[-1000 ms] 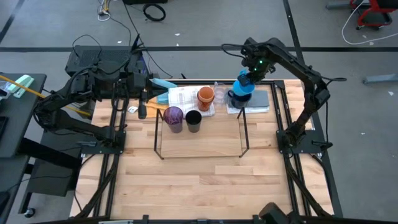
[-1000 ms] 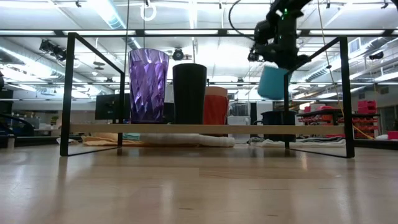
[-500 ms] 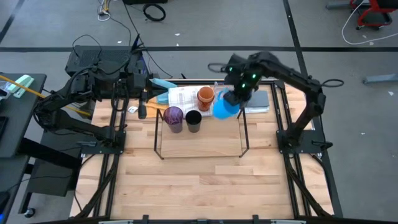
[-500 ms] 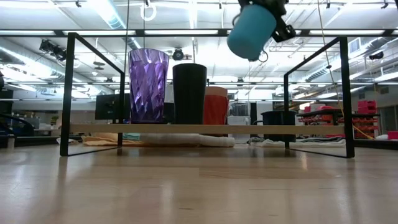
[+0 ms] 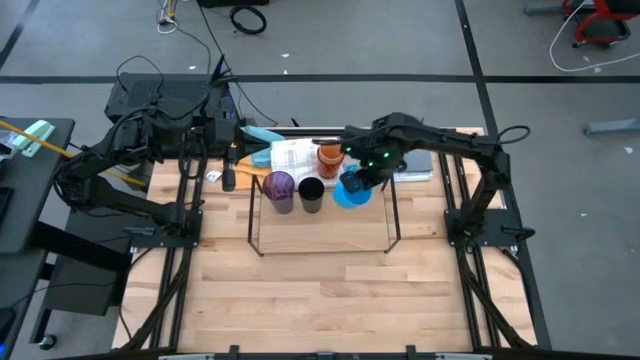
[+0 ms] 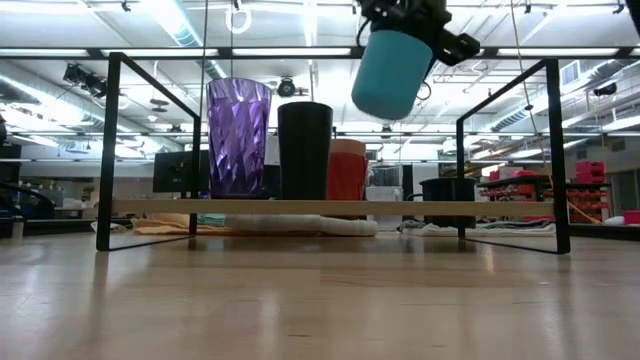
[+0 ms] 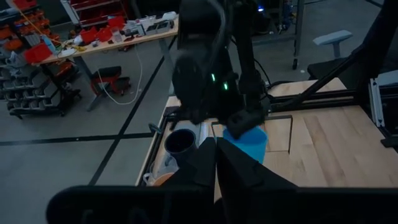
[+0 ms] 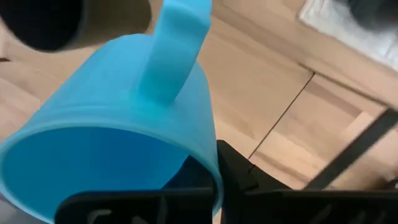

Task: Stack small to large cups/mugs on shelf
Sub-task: Put the blue mug on the shelf

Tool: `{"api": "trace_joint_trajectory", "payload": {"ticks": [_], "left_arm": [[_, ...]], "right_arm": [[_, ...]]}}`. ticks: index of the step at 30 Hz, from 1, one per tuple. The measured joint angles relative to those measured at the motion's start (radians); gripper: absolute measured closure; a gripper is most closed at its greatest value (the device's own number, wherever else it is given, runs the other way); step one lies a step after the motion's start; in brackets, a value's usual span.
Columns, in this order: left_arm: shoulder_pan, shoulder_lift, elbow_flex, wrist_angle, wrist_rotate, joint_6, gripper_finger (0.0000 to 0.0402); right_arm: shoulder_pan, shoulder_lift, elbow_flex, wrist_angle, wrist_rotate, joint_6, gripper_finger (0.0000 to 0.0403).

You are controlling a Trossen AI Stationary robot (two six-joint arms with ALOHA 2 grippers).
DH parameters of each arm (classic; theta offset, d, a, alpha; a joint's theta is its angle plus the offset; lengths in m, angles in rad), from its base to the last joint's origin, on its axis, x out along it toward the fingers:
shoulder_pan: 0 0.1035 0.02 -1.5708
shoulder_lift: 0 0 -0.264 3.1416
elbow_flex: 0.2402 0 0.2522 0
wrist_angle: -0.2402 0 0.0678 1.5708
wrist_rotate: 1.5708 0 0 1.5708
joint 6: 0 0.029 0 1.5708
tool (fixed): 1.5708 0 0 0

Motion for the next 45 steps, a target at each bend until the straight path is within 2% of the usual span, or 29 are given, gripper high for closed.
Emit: {"api": "trace_joint_trajectory", "payload": {"ticks": [10,27,34,45], "left_arm": [[0.000,0.000,0.000,-0.066,0.000,-0.001,0.0373],[0.000,-0.001,0.000,-0.074,0.000,0.023,0.0376],[0.000,-0.001,0.000,-0.070,0.000,0.033,0.0370],[0.000,-0.001,0.000,-0.070,0.000,0.042,0.0379]], "right_arm": [[-0.013,0.144,-0.001,-0.054,-0.081,0.000,0.0398],[-0.107,0.169,0.000,-0.041,-0.064,-0.011,0.0398],[-0.107,0.197,0.000,-0.001,-0.050,-0.001,0.0398],[-0.098,0.281,0.000,0.003,-0.094,-0.064,0.0398]]}}
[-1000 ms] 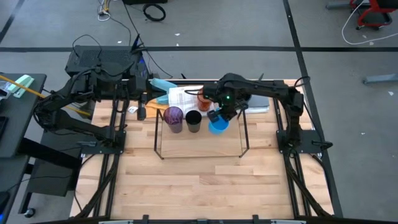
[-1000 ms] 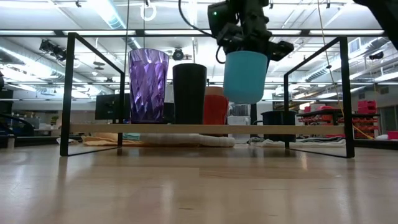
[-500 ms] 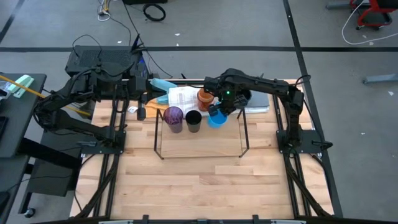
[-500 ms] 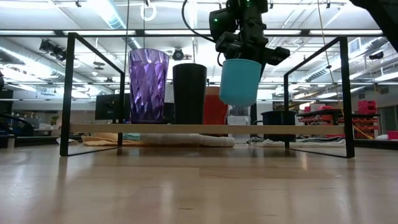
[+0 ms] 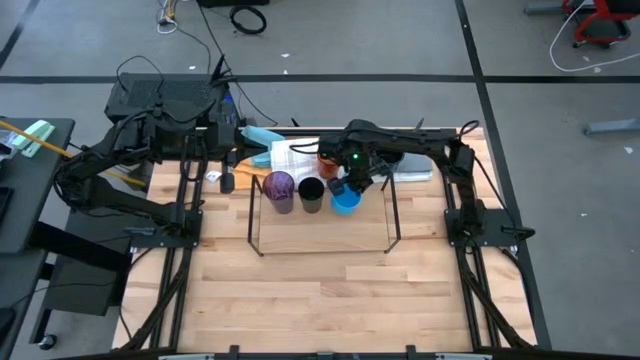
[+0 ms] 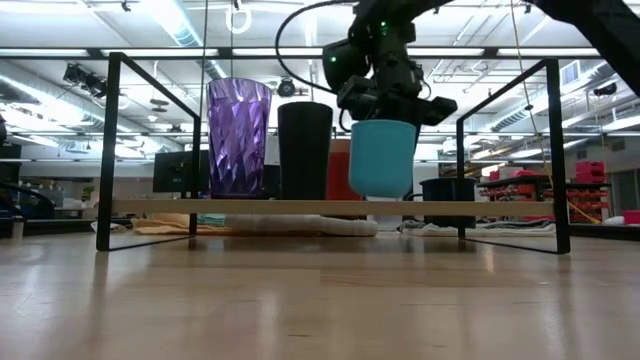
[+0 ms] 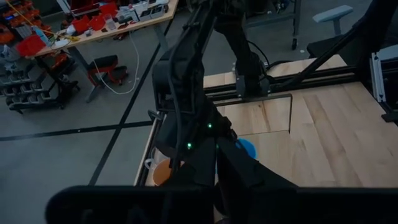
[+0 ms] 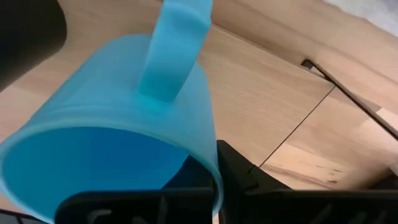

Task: Stack small to large cups/mugs on shelf
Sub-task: Put the blue mug on the shelf

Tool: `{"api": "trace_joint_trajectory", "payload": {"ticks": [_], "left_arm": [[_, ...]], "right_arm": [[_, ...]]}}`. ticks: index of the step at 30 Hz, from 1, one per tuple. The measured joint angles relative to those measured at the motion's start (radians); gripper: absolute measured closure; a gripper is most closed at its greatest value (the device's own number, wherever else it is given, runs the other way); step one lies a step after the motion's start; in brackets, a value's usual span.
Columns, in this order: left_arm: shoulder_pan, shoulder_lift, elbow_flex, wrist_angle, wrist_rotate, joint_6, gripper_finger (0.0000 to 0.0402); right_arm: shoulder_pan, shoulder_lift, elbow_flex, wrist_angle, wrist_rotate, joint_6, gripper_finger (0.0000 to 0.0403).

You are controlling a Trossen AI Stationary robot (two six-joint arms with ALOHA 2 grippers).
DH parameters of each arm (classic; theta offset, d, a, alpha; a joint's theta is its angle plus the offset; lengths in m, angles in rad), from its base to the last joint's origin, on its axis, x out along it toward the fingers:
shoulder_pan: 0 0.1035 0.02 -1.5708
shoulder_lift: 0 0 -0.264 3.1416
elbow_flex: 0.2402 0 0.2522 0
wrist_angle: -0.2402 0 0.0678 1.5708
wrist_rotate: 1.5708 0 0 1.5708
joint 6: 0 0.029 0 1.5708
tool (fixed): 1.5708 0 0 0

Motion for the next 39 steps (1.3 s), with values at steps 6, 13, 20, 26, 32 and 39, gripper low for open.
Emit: {"api": "trace_joint_trajectory", "payload": {"ticks": [6,13,20,26,32,39], "left_arm": [[0.000,0.000,0.000,-0.001,0.000,0.000,0.0371],[0.000,0.000,0.000,-0.006,0.000,0.000,0.0377],[0.000,0.000,0.000,-0.006,0.000,0.000,0.0383],[0.000,0.000,0.000,-0.006,0.000,0.001,0.0378],[0.000,0.000,0.000,-0.006,0.000,0.002,0.0372],[0.000,0.000,0.000,-0.006,0.000,0.003,0.0382]], "right_arm": [[0.000,0.011,0.000,0.006,-0.001,-0.012,0.0398],[-0.001,0.008,0.000,0.020,0.002,-0.039,0.0396],[0.005,0.007,0.000,0.029,-0.001,-0.080,0.0354],[0.005,0.006,0.000,0.035,0.005,-0.083,0.0334],[0.005,0.005,0.000,0.048,0.006,-0.084,0.0331],[0.004,0.005,0.041,0.053,0.007,-0.091,0.0330]]}}
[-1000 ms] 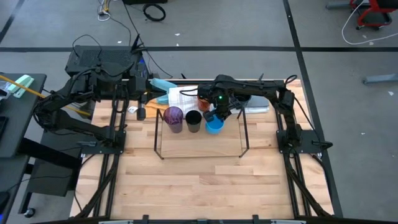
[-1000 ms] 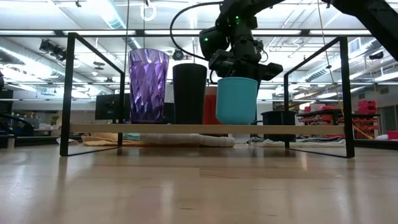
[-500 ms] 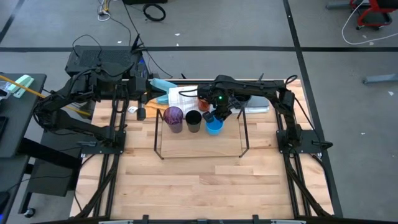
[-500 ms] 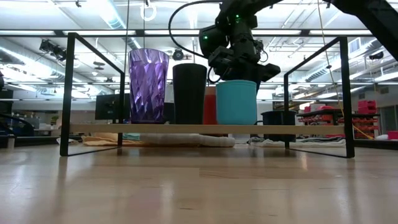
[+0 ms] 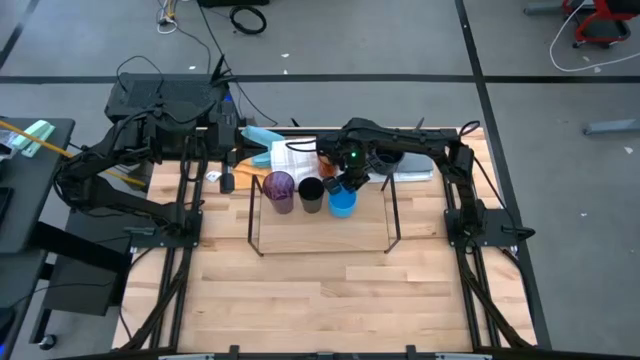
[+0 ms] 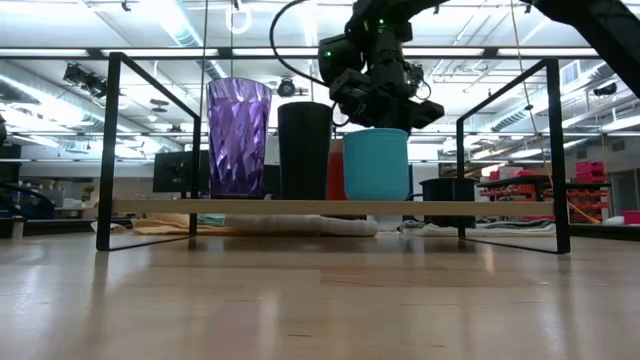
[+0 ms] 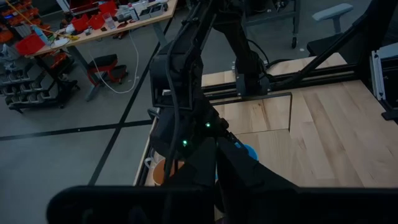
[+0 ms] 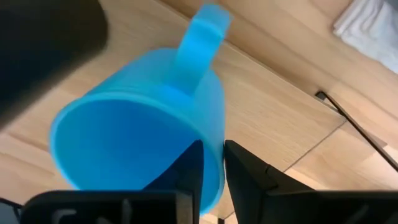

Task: Stack small to large cups/mugs on shelf
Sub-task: Put the blue mug on the shelf, then put the top transparent mug on the shelf

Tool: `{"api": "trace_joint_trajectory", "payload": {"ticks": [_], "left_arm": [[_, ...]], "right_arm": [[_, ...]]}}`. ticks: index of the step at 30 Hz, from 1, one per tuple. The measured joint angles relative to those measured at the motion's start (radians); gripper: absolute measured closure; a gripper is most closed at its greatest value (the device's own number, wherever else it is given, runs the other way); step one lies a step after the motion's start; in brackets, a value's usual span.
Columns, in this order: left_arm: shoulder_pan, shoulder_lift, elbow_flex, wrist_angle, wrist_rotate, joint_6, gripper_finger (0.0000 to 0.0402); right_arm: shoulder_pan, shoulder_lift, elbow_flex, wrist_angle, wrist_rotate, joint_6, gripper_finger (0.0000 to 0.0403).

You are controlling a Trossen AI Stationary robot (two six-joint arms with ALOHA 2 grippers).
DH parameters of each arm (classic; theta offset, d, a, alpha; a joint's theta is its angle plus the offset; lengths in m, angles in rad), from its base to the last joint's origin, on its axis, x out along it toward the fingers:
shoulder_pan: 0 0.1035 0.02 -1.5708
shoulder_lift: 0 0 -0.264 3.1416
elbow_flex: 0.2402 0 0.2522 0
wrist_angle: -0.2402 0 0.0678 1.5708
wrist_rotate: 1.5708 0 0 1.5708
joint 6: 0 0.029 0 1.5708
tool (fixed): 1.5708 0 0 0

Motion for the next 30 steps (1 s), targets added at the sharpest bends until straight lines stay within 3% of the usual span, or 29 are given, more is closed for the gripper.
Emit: {"api": "trace_joint_trajectory", "payload": {"ticks": [20,30], "left_arm": [[0.000,0.000,0.000,-0.023,0.000,-0.002,0.0378],[0.000,0.000,0.000,-0.023,0.000,-0.002,0.0379]], "right_arm": [[-0.006,-0.008,0.025,-0.013,-0.011,-0.042,0.0329],[-0.003,-0.008,0.025,-0.006,-0.018,-0.047,0.0282]]}}
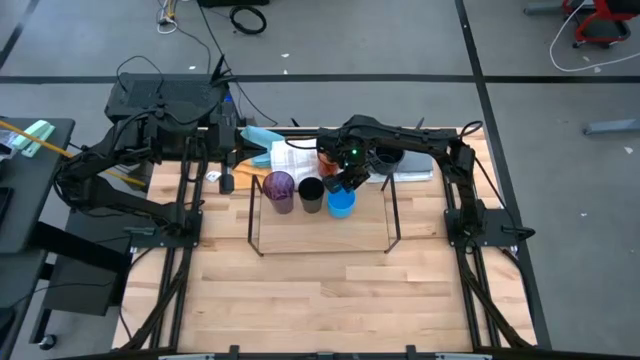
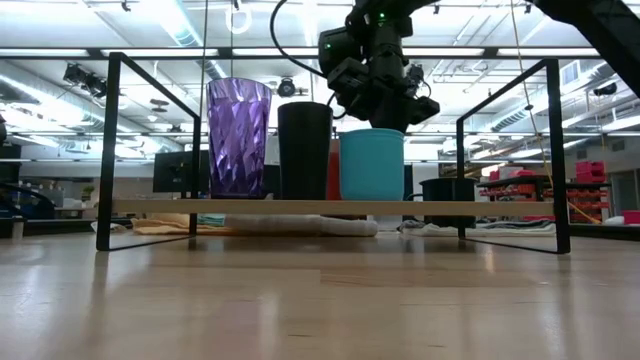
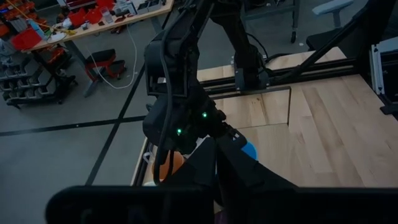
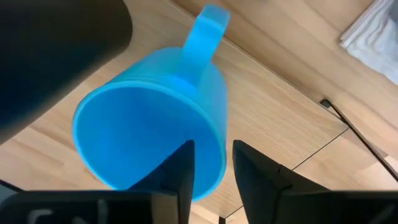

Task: Stack small to large cups/mugs on shelf
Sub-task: Put the top transparent mug on the shelf

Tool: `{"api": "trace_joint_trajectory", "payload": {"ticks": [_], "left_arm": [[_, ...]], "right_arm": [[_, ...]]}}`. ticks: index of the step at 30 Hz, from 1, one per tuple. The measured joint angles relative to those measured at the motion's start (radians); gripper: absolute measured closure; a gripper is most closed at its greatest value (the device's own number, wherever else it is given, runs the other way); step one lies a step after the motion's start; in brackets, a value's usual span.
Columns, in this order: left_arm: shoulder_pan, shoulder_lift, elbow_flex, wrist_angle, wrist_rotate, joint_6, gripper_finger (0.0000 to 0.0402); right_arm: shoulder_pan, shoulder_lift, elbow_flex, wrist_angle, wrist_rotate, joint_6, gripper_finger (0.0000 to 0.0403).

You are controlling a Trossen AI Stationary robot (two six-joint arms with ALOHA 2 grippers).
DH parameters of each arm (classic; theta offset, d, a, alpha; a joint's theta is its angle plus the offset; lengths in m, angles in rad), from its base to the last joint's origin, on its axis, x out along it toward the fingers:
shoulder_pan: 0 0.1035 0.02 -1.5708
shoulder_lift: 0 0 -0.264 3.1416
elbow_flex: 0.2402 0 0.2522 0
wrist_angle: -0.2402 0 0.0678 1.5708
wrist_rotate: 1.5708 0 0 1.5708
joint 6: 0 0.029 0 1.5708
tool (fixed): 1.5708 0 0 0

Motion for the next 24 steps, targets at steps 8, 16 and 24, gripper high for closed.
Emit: {"api": "trace_joint_trajectory", "payload": {"ticks": [8,16,24], "left_arm": [[0.000,0.000,0.000,0.000,0.000,0.001,0.0370],[0.000,0.000,0.000,-0.007,0.000,0.001,0.0381],[0.000,0.000,0.000,-0.007,0.000,0.000,0.0371]], "right_arm": [[-0.018,0.000,0.006,-0.007,0.003,0.001,0.0262],[-0.038,-0.016,0.081,-0.048,0.035,0.000,0.0261],[-0.091,-0.018,0.257,-0.104,0.151,-0.009,0.0262]]}}
